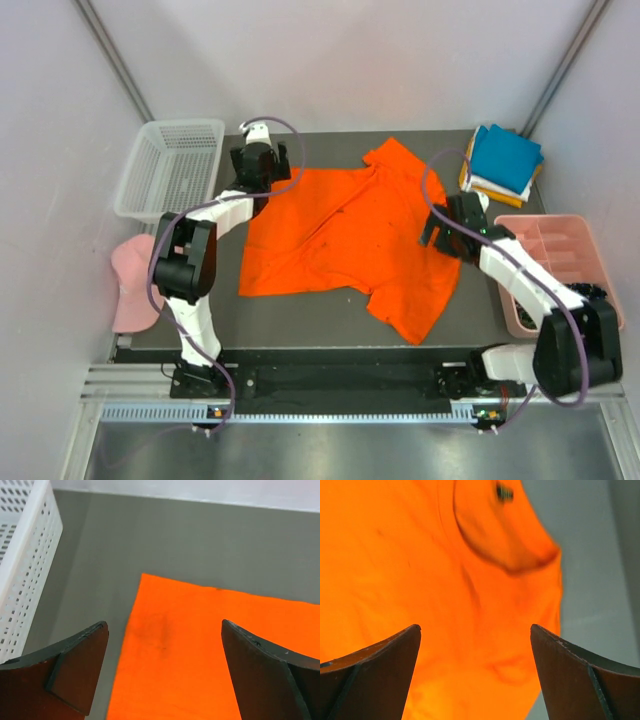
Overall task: Fold and stack the t-shirts
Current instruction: Flatten out the tshirt
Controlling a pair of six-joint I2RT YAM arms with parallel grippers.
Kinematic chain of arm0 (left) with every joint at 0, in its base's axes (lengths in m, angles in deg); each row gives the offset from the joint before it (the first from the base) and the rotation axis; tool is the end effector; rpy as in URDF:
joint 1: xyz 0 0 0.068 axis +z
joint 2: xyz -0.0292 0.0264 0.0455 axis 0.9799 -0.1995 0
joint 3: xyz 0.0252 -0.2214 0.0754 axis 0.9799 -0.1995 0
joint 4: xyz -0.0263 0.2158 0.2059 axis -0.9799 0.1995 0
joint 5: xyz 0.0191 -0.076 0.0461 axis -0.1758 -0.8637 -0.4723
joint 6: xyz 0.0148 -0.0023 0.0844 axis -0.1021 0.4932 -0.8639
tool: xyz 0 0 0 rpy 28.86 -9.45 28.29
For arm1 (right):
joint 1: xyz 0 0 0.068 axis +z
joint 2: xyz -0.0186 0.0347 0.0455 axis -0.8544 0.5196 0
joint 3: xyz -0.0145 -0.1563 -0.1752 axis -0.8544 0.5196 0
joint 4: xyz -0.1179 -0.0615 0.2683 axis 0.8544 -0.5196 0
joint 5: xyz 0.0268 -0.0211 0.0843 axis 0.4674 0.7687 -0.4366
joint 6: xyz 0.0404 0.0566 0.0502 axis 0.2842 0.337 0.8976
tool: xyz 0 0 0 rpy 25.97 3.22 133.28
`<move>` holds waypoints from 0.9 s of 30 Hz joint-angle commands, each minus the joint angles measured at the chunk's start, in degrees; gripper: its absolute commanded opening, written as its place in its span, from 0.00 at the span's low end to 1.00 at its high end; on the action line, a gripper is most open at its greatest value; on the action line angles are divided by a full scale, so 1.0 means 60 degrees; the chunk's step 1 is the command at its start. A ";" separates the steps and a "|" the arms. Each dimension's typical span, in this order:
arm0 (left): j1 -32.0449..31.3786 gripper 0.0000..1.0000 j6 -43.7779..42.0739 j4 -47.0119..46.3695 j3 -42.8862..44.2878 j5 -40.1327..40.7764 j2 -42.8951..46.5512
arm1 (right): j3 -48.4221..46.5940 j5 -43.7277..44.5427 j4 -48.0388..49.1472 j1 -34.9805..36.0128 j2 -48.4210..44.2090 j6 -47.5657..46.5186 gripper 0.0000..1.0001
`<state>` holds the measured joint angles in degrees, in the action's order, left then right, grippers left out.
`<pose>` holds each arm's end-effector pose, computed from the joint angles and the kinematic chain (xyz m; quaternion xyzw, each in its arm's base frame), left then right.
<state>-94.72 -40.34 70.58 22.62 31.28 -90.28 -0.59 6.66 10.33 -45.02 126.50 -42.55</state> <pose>0.4888 -0.1156 0.1629 -0.0569 0.8112 0.0078 0.5819 0.3332 0.0669 0.1499 0.1811 0.9229 0.0481 0.3364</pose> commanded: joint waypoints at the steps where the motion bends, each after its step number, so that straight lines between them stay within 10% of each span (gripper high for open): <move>1: 0.0594 0.99 -0.0092 -0.0128 0.0283 -0.0419 -0.0350 | 0.0897 -0.0073 -0.0168 0.0489 -0.1629 0.0539 0.90; 27: 0.1752 0.80 0.0245 0.1291 0.4590 -0.2602 -0.4204 | 0.1162 -0.0088 -0.1750 0.0856 -0.3623 0.0569 0.91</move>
<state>-85.41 -39.88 76.81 46.62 17.23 -114.59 9.04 5.90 0.27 -40.48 106.19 -39.12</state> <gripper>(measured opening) 0.813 0.912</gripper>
